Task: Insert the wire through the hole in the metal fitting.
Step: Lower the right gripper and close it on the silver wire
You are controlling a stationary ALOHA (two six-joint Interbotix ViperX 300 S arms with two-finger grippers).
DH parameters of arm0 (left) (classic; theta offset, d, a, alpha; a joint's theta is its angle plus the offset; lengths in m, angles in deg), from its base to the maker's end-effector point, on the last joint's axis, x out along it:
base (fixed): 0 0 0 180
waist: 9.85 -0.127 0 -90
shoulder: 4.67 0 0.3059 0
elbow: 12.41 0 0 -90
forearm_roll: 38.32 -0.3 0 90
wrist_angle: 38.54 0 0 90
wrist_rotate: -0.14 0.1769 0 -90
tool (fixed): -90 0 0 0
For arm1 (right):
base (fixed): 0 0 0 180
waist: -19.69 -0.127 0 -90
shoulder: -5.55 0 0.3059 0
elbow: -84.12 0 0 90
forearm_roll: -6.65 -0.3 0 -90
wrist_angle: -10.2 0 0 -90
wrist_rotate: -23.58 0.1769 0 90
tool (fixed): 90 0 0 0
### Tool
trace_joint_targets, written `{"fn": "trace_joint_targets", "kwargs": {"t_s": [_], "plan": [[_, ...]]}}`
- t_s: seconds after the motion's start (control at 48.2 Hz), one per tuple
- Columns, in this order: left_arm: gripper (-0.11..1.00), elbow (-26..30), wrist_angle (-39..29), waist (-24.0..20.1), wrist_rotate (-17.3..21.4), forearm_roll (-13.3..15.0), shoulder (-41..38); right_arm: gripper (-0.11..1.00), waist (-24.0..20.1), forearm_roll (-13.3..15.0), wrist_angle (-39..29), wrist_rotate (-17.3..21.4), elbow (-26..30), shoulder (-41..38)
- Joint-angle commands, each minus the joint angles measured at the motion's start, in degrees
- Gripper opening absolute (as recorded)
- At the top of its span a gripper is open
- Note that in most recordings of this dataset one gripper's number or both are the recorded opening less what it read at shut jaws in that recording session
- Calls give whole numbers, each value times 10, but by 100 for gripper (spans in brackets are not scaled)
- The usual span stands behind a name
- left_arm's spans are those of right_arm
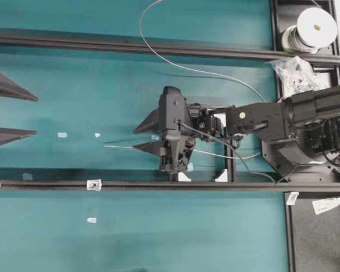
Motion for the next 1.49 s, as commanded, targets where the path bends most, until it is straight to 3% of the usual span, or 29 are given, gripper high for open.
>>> {"fn": "trace_joint_targets", "kwargs": {"t_s": [0.0,1.473], "plan": [[82,5,5,-1,0,0,2,50,-5,-1,4,1,16,-4],[82,8,1,-1,0,0,2,49,-14,-12,62,11,33,-78]]}}
